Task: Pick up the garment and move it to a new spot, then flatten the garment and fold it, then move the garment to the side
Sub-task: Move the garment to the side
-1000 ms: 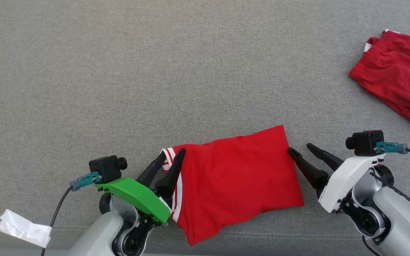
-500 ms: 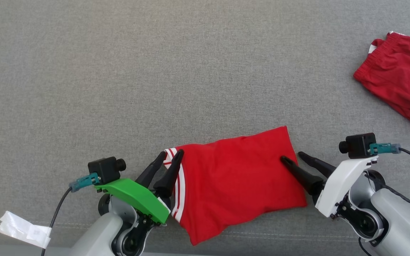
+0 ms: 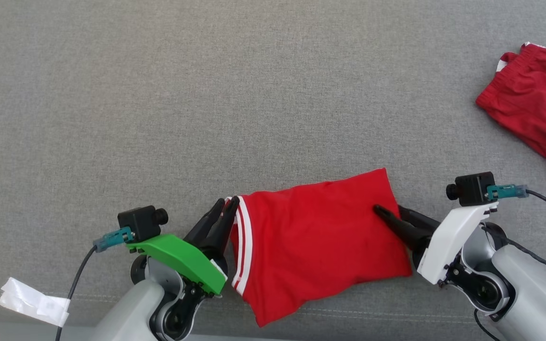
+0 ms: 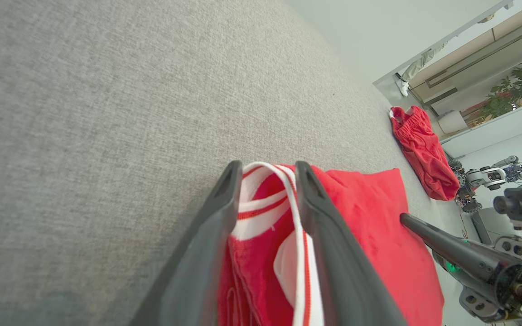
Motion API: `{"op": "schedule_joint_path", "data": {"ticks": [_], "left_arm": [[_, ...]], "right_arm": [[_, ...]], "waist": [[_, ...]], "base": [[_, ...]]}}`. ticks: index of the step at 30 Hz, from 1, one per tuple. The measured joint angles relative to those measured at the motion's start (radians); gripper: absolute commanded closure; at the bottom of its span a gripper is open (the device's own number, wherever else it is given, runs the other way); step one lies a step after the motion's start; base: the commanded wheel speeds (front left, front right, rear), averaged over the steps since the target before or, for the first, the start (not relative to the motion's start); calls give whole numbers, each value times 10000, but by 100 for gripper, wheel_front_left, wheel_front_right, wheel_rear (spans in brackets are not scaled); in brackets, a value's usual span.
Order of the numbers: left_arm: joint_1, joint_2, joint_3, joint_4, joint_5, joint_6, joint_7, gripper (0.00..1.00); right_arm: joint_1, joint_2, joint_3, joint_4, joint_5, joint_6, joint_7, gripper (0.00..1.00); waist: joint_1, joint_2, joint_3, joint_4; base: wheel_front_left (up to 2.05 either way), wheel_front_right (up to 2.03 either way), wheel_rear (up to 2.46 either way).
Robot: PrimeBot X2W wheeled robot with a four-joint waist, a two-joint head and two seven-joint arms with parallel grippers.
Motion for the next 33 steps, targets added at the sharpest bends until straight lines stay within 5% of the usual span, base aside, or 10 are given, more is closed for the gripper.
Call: {"op": "schedule_joint_path", "data": {"ticks": [2, 4, 6, 19, 27, 33], "left_arm": [[0, -2, -12, 54, 0, -35, -2, 49], [0, -2, -23, 119, 0, -73, -44, 34], [0, -4, -19, 196, -2, -73, -98, 0], [56, 23, 79, 230, -48, -75, -311, 0], [54, -69, -23, -61, -42, -77, -368, 0], [41, -150, -209, -291, 173, -79, -399, 0]], "right_arm": [[-67, -4, -65, 6, 6, 50, -2, 100], [-81, -33, -88, 29, 50, 94, 2, 100], [-106, -102, -138, 75, 151, 134, 31, 100], [-661, -1187, -412, 211, 190, 221, 556, 100], [-2373, -2163, -280, 190, -623, 226, 1655, 100], [-3402, -2270, -341, 192, -713, 295, 2328, 100]], "waist": [[0, 0, -9, 8], [0, 0, -26, 14], [0, 0, -67, 22], [0, 0, -354, 150], [0, 0, -308, 586], [0, 0, -250, 964]], "base": [[0, 0, 0], [0, 0, 0], [0, 0, 0], [0, 0, 0], [0, 0, 0], [0, 0, 0]]}}
